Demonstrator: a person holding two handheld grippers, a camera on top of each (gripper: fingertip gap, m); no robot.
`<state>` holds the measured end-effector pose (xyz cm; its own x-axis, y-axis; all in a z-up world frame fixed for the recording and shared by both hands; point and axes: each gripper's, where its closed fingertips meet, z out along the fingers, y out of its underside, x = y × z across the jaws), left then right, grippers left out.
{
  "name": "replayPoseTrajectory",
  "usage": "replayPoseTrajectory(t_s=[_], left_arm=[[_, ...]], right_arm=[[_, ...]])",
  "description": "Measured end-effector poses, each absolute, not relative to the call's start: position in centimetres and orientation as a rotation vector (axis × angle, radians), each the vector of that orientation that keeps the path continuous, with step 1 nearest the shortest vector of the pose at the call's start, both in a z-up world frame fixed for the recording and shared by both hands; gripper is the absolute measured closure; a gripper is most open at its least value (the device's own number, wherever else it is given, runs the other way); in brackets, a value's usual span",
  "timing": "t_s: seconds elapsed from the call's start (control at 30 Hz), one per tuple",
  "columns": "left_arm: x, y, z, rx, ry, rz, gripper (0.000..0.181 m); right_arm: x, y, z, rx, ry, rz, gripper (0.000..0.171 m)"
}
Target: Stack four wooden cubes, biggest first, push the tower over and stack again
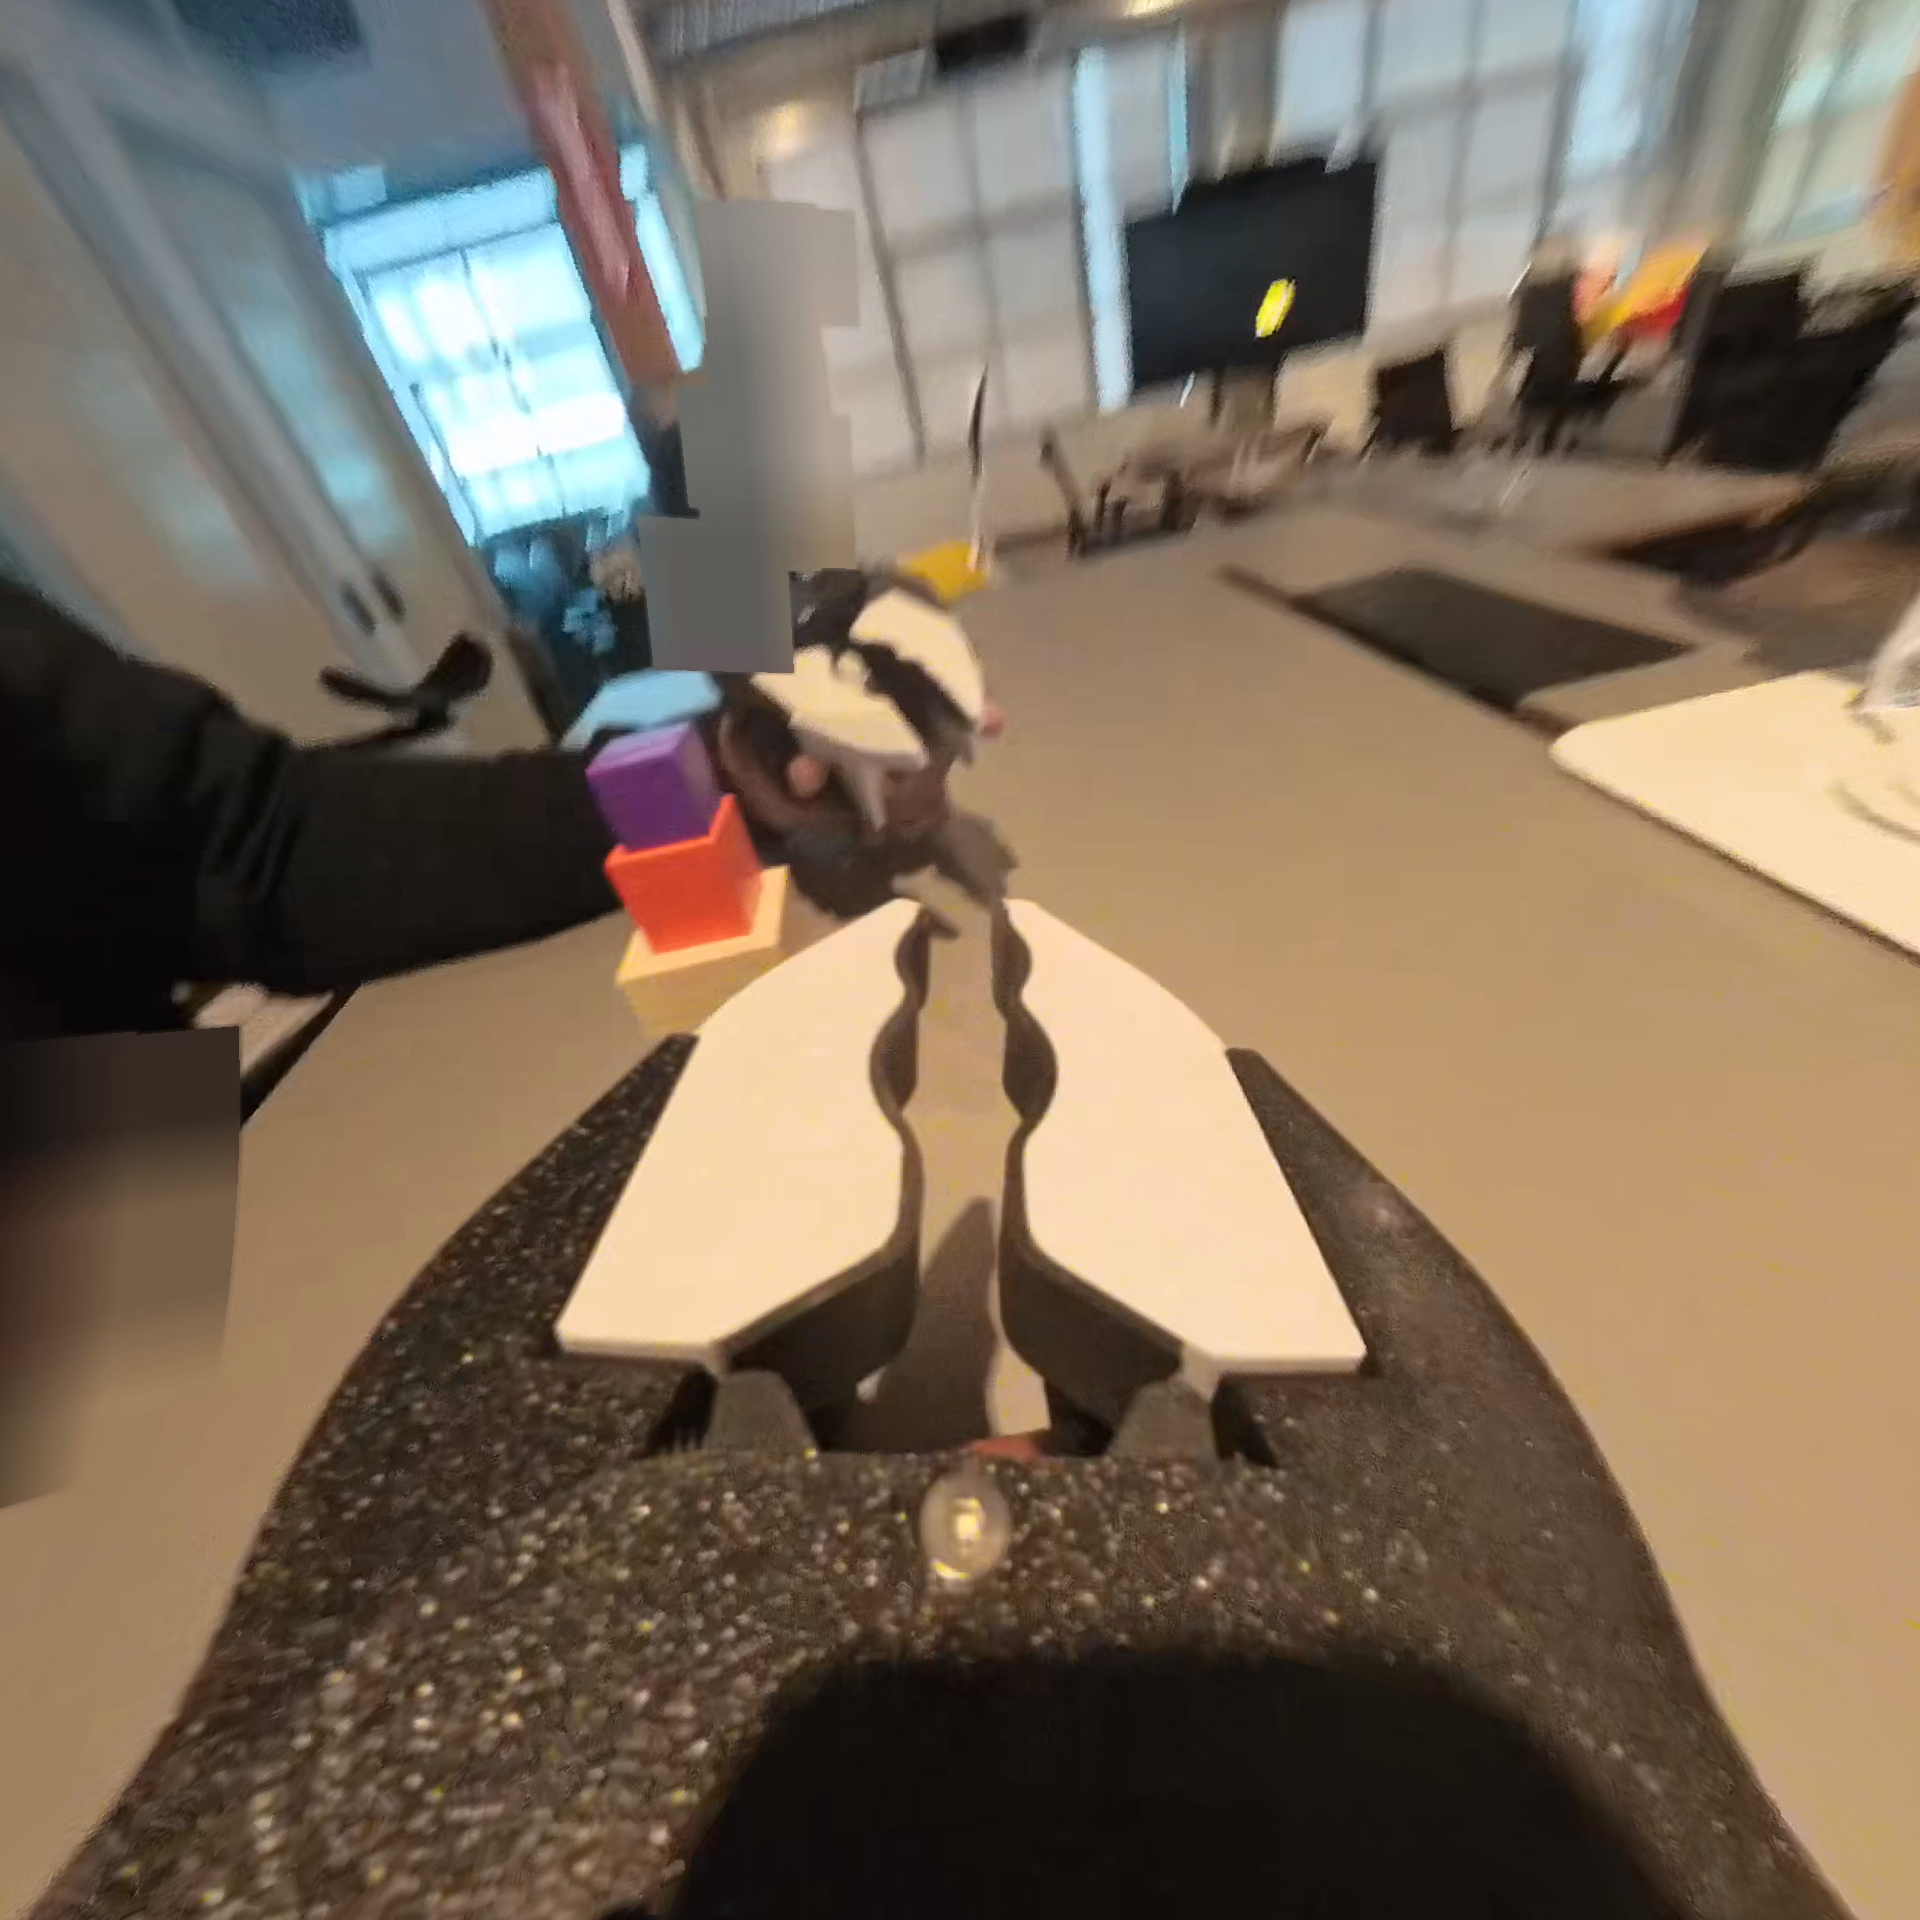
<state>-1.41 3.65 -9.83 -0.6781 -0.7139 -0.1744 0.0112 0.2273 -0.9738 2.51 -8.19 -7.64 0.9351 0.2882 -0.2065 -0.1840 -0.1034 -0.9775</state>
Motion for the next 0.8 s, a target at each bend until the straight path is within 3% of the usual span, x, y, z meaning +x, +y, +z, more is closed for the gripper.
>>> replayPoseTrajectory(t_s=[0.13, 0.5, 0.8], left_arm=[[-0.9, 4.2, -9.0, -0.66, 1.79, -1.507, 0.167], [-1.0, 5.0, -8.0, -0.668, 1.696, -1.559, 0.181], [-0.9, 4.4, -8.1, -0.635, 1.731, -1.586, 0.181]], right_arm=[[4.5, -8.0, -6.7, -1.518, -0.018, 0.24, 0.171], [4.7, -7.2, -7.8, -1.563, 0.006, 0.168, 0.171], [4.5, -7.0, -8.1, -1.59, -0.008, 0.175, 0.171]])
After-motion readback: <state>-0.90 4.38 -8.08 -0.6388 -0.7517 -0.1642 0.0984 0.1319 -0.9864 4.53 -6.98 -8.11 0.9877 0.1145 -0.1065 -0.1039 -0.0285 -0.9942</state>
